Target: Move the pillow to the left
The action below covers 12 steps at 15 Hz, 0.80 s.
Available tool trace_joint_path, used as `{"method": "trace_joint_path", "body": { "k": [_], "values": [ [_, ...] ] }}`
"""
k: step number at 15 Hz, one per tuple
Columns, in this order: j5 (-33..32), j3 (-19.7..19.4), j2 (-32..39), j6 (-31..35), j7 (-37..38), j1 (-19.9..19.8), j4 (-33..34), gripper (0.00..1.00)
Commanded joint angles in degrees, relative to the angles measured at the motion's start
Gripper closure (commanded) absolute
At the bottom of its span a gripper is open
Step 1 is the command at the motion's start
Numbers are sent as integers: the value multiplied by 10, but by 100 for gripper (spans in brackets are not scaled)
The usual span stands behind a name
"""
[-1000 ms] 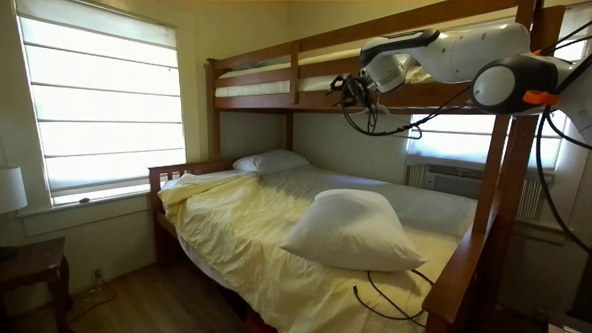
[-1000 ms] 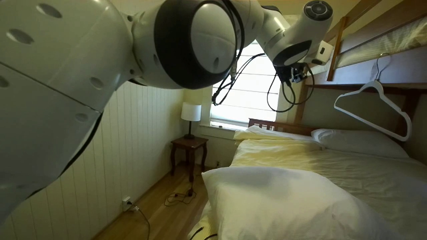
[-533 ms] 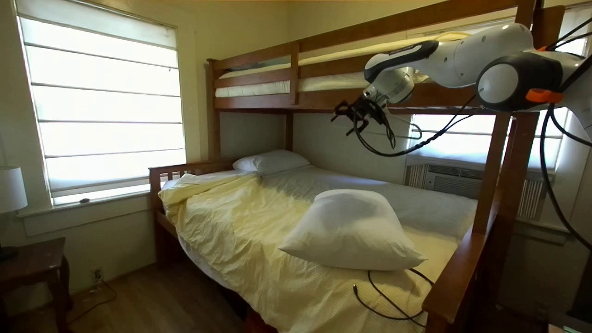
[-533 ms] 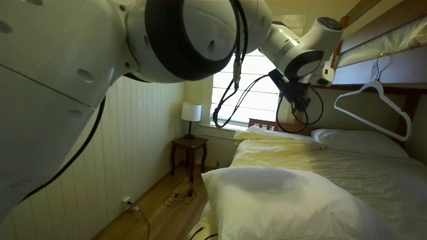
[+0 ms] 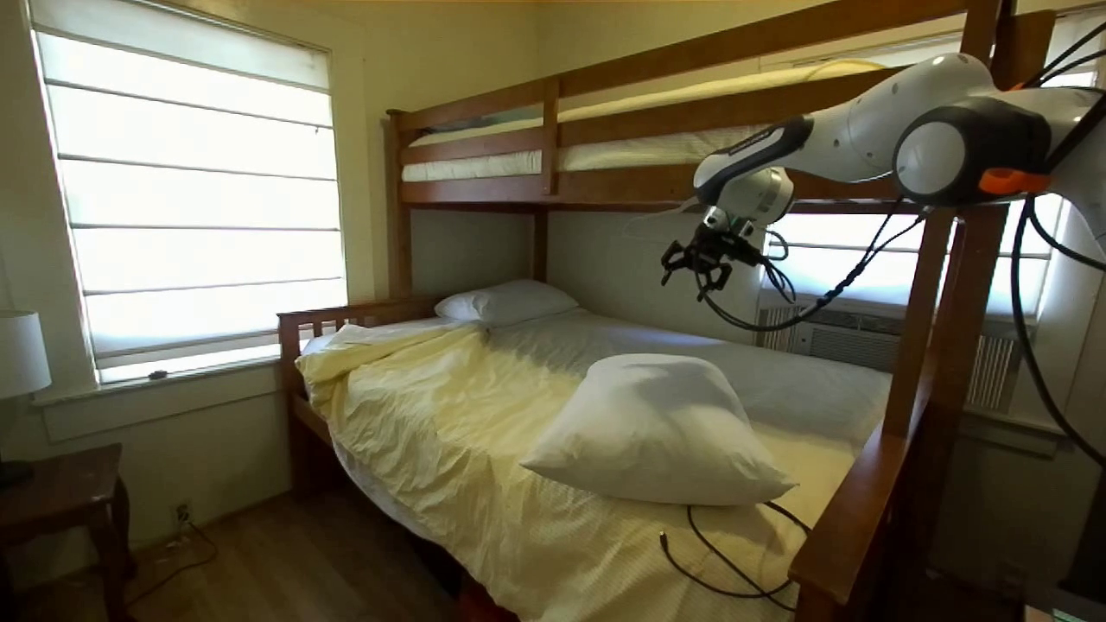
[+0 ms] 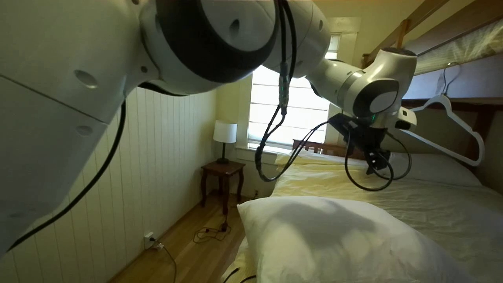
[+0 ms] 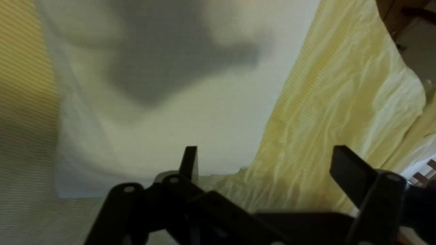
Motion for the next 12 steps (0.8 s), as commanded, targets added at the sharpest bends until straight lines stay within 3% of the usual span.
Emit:
{"method": "trace_joint_path", "body": {
  "k": [1, 5, 6, 12],
  "values": [
    [-29, -19, -29, 14, 18, 23, -56, 0],
    [-59, -9, -34, -9, -18, 45, -49, 0],
    [-91, 36, -37, -21, -15, 22, -36, 0],
    [-180, 103, 2, -179, -13, 60, 43, 0]
  ]
}}
